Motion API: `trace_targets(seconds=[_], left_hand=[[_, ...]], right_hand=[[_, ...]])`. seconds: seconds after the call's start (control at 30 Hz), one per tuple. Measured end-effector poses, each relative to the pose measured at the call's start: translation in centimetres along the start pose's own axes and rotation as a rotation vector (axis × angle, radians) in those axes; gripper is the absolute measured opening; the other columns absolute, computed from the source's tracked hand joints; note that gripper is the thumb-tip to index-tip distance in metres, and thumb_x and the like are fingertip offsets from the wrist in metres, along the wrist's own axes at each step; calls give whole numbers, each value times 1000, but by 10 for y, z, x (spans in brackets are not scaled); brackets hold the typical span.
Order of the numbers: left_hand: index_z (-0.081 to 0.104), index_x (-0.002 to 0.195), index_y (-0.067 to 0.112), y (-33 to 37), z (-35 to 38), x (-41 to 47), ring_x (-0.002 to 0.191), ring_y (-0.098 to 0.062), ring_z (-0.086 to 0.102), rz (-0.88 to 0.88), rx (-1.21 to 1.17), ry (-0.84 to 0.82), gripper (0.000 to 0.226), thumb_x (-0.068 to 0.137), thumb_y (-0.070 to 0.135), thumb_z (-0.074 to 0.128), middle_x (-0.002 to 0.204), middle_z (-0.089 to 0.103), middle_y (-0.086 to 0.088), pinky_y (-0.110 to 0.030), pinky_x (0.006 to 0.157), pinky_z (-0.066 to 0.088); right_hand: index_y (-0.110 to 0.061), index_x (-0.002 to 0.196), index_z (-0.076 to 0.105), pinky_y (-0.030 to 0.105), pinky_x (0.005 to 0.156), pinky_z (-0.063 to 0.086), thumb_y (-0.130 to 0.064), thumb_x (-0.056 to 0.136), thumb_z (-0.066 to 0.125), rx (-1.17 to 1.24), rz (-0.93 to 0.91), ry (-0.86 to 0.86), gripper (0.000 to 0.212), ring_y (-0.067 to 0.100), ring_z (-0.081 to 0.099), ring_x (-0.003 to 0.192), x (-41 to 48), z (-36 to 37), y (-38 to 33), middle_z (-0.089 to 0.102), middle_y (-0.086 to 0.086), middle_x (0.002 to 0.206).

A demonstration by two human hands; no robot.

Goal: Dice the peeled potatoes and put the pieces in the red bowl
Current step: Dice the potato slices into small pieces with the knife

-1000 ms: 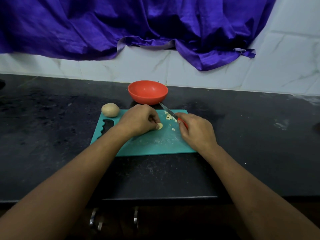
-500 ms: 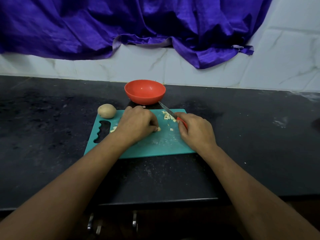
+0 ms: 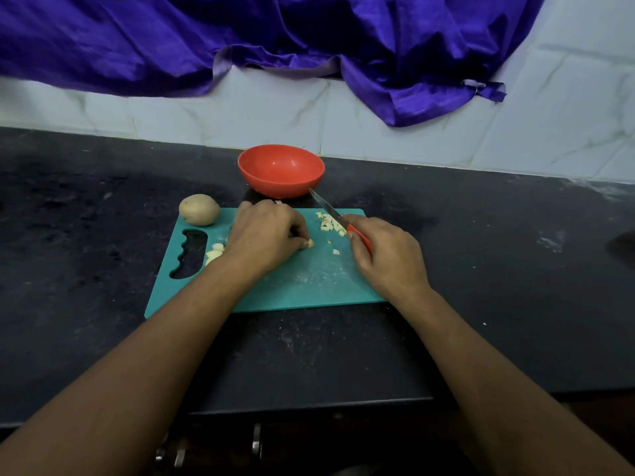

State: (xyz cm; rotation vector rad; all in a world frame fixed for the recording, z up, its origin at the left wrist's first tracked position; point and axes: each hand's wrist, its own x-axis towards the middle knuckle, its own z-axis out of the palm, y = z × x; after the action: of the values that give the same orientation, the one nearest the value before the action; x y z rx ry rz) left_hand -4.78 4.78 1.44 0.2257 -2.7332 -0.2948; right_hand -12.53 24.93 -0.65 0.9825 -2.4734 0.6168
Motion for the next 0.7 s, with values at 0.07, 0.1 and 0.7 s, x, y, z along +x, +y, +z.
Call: trace_targets(seconds=[0.07, 0.1, 0.7], left_hand=[[75, 88, 37, -1, 1, -1, 96, -14, 58, 0, -2, 15, 10, 88, 47, 75, 77, 56, 18, -35, 83, 33], [75, 88, 37, -2, 2, -2, 97, -14, 58, -3, 0, 22, 10, 88, 47, 75, 79, 61, 17, -36, 84, 34], [76, 96, 39, -9, 4, 1, 103, -15, 57, -82, 9, 41, 8, 90, 45, 74, 93, 70, 16, -41, 91, 37]], right_hand=[[-30, 133, 65, 37, 75, 53, -28, 101, 54, 68, 11, 43, 33, 17, 66, 94, -3, -2, -2, 72, -6, 110], [-30, 131, 66, 39, 77, 55, -28, 101, 55, 107, 32, 54, 33, 17, 67, 95, -4, -4, -5, 72, -7, 111], [-45, 135, 62, 35, 71, 54, -38, 101, 54, -99, 153, -338, 35, 15, 65, 87, 6, -47, -37, 71, -6, 120]])
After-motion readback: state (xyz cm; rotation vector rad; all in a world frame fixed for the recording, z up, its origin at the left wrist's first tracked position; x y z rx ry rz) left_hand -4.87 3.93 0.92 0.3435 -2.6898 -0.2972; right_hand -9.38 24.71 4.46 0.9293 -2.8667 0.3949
